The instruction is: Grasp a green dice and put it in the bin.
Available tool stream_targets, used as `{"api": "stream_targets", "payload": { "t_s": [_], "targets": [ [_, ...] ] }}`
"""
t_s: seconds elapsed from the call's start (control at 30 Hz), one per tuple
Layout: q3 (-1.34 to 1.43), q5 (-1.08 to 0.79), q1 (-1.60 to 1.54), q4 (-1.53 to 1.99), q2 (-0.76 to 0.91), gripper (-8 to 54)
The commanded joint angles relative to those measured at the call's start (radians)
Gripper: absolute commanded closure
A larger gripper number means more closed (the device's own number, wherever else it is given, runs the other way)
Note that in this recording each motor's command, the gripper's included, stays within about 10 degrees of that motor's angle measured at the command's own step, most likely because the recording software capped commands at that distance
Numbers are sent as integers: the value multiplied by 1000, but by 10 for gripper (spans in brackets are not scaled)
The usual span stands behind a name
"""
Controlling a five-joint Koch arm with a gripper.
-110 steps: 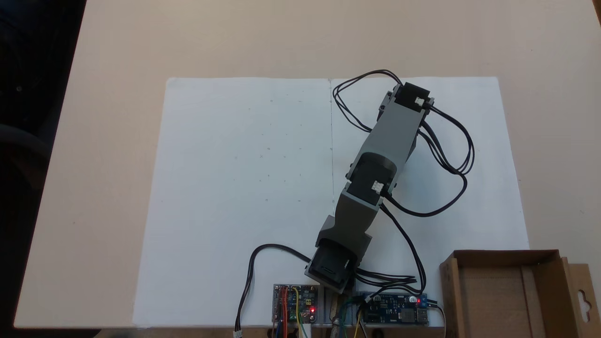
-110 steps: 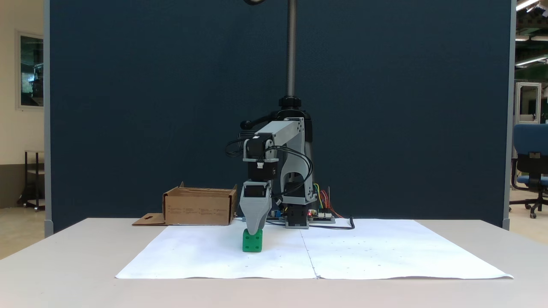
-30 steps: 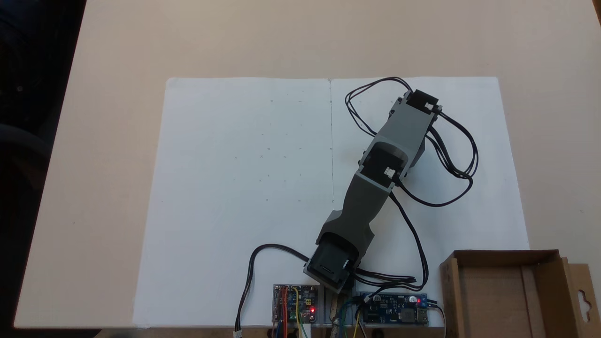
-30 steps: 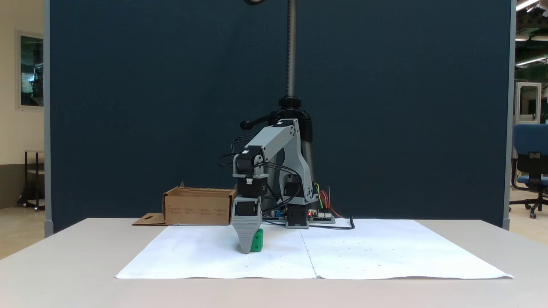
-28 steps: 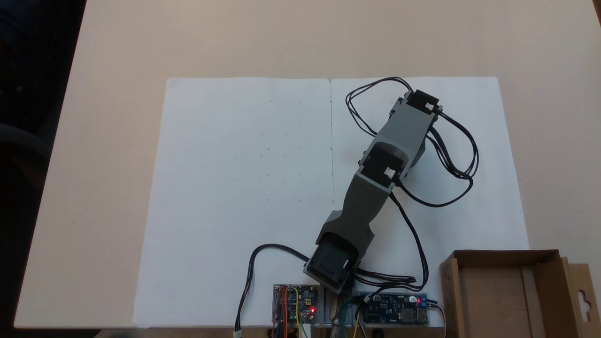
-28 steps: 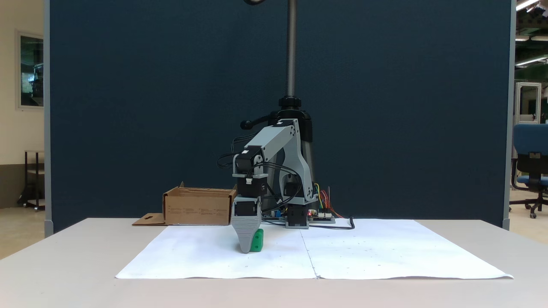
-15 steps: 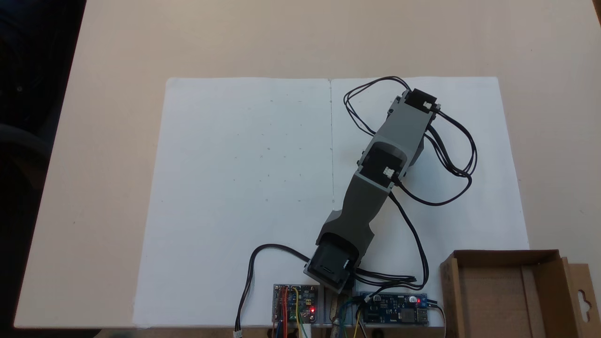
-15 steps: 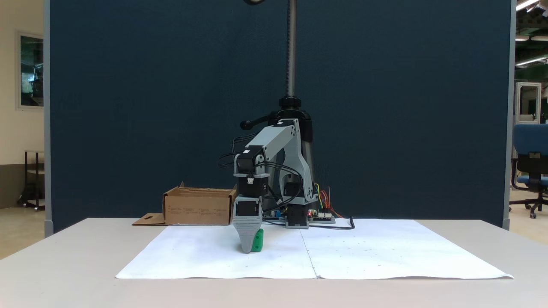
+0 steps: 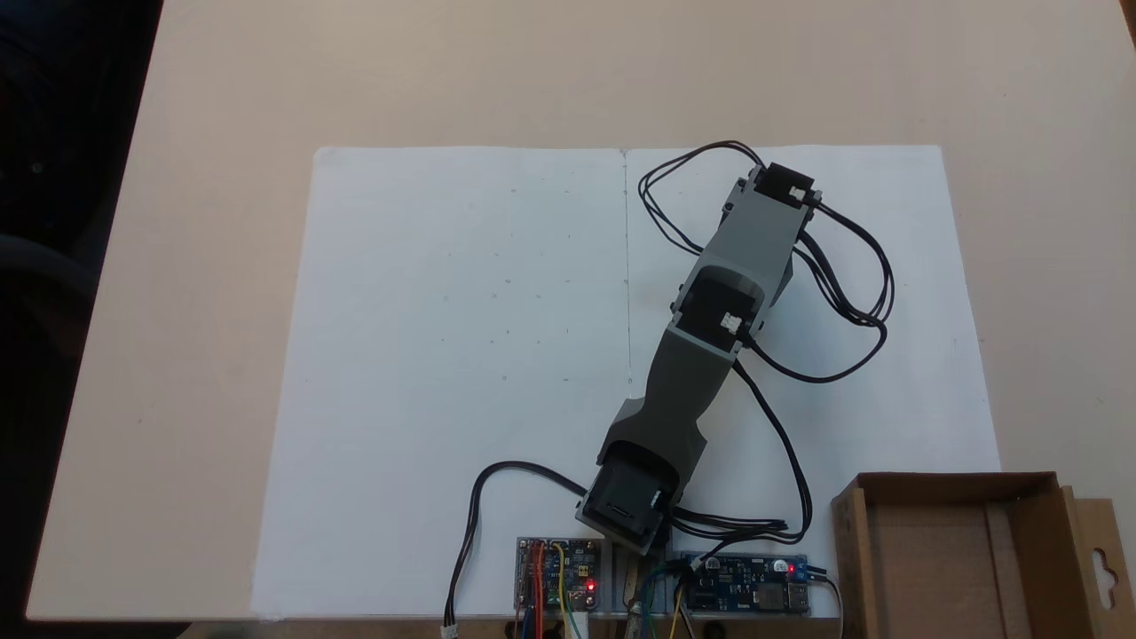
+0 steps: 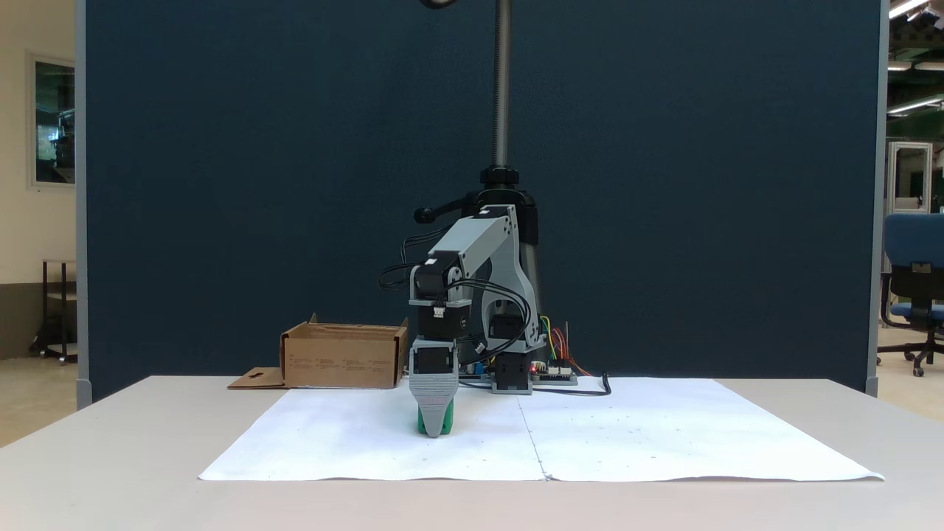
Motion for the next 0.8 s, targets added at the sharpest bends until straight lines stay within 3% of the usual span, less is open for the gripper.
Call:
{"api": "stream_targets", "payload": {
  "t_s": [0.0,0.23,0.57,0.77],
  "targets": [
    [-23,-52,15,-21,21,283],
    [-21,-38,38,-64,14,286],
    [-21,123,77,-137,15,281],
    [-23,187,124,-227,100,283]
  ]
}}
